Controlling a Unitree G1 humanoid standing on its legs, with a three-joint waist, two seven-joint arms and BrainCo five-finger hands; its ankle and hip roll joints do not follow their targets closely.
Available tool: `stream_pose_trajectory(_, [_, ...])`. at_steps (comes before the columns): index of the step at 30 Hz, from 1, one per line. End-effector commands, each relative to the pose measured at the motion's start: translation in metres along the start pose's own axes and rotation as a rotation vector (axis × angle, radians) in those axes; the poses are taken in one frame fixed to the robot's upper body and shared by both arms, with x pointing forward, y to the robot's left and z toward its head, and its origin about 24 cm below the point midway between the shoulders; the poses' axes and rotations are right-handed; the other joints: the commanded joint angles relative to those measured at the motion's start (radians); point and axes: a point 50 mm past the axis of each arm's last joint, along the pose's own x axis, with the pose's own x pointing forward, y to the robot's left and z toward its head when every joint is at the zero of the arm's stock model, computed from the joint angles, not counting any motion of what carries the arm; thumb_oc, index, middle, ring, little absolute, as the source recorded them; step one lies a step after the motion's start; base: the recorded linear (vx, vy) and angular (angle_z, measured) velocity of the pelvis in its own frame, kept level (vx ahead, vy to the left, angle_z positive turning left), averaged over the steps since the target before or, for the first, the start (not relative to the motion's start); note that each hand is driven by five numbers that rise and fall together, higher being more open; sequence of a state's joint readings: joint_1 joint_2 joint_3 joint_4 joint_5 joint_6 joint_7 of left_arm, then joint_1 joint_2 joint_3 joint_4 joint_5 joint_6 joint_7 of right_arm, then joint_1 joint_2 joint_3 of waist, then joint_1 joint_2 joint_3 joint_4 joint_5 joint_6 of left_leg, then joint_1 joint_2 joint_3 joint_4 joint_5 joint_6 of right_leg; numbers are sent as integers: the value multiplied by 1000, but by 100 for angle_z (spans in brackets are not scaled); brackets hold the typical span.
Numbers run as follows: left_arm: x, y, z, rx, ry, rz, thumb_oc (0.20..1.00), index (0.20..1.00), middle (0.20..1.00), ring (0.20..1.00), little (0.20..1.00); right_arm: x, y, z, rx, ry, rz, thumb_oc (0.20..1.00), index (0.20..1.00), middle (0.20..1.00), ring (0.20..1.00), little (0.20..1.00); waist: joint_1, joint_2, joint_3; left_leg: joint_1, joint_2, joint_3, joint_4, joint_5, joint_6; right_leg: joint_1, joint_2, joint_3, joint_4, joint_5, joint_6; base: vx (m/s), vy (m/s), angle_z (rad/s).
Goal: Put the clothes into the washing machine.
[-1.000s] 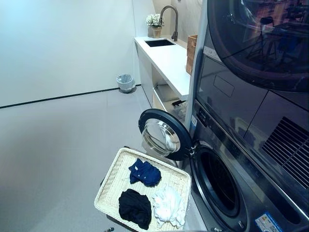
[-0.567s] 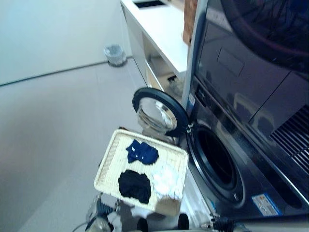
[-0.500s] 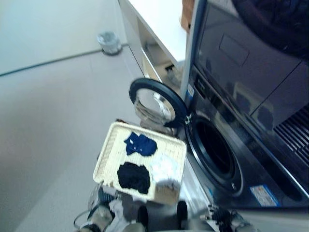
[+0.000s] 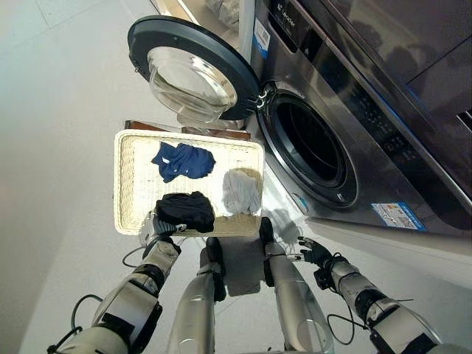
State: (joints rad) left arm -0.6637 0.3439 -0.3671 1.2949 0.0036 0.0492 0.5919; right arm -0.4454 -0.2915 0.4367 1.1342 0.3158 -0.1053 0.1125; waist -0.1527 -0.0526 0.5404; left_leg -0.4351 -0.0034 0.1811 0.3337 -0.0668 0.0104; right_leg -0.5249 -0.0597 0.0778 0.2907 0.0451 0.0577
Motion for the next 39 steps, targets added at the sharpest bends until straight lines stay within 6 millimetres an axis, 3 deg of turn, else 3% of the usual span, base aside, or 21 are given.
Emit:
stream_pose_trajectory(1, [13, 27, -17, -13, 115, 90, 1000, 1000, 1000, 1000, 1000, -1, 7, 4, 13, -53, 20, 1000, 1000, 1000, 1000, 1000, -27, -71, -20, -142, -58, -6, 226, -132, -8, -78, -12, -22, -39, 57, 32, -58, 1, -3])
stream_pose_trajectory(11, [32, 65, 15, -41, 70, 153, 1000, 1000, 1000, 1000, 1000, 0, 12, 20, 63, -134, 51, 1000, 1000, 1000, 1000, 1000, -52, -125, -20, -291, -42, -28, 337, -183, -13, -207, 18, -31, 0, 70, 28, -36, -48, -8])
stream_pose_trajectory(15, [39, 80, 41, -88, -5, 119, 1000, 1000, 1000, 1000, 1000, 1, 18, 29, 85, -173, 72, 1000, 1000, 1000, 1000, 1000, -60, -151, -20, -336, -39, -47, 354, -190, -14, -246, 33, -31, 10, 75, 28, -31, -81, -4])
stream_pose_trajectory(21, [41, 85, 72, -38, -115, 45, 1000, 1000, 1000, 1000, 1000, 1, 23, 41, 104, -223, 99, 1000, 1000, 1000, 1000, 1000, -73, -172, -20, -360, -39, -59, 350, -187, -18, -266, 46, -29, 6, 83, 29, -33, -65, -1])
stream_pose_trajectory(22, [40, 84, 77, -30, -134, 25, 736, 736, 736, 736, 736, 1, 23, 44, 106, -233, 103, 1000, 1000, 1000, 1000, 1000, -75, -175, -20, -362, -41, -61, 348, -186, -19, -268, 48, -28, 4, 85, 29, -23, -42, -3])
stream_pose_trajectory(25, [38, 80, 88, -18, -176, -24, 200, 200, 200, 200, 200, 0, 25, 50, 111, -258, 112, 1000, 1000, 1000, 1000, 1000, -82, -179, -20, -355, -45, -66, 327, -179, -21, -265, 54, -23, -4, 86, 28, -28, -36, 0])
stream_pose_trajectory(31, [35, 75, 94, 10, -218, 1, 200, 200, 200, 200, 200, -2, 27, 59, 135, -315, 120, 1000, 1000, 1000, 1000, 1000, -83, -170, -20, -302, -53, -70, 250, -147, -28, -231, 64, -14, -32, 85, 26, -12, -10, 0])
stream_pose_trajectory(35, [32, 69, 87, 69, -248, 55, 200, 200, 200, 200, 200, -7, 22, 76, 177, -418, 105, 1000, 1000, 1000, 1000, 1000, -73, -142, -20, -233, -60, -76, 166, -105, -36, -180, 68, -10, -54, 75, 24, -43, -12, 1])
stream_pose_trajectory(39, [30, 69, 84, 130, -304, 107, 200, 200, 200, 200, 200, -17, 6, 106, 199, -550, 59, 1000, 1000, 1000, 1000, 1000, -57, -89, -20, -155, -67, -95, 77, -44, -49, -122, 63, -8, -60, 51, 15, -48, 18, 8])
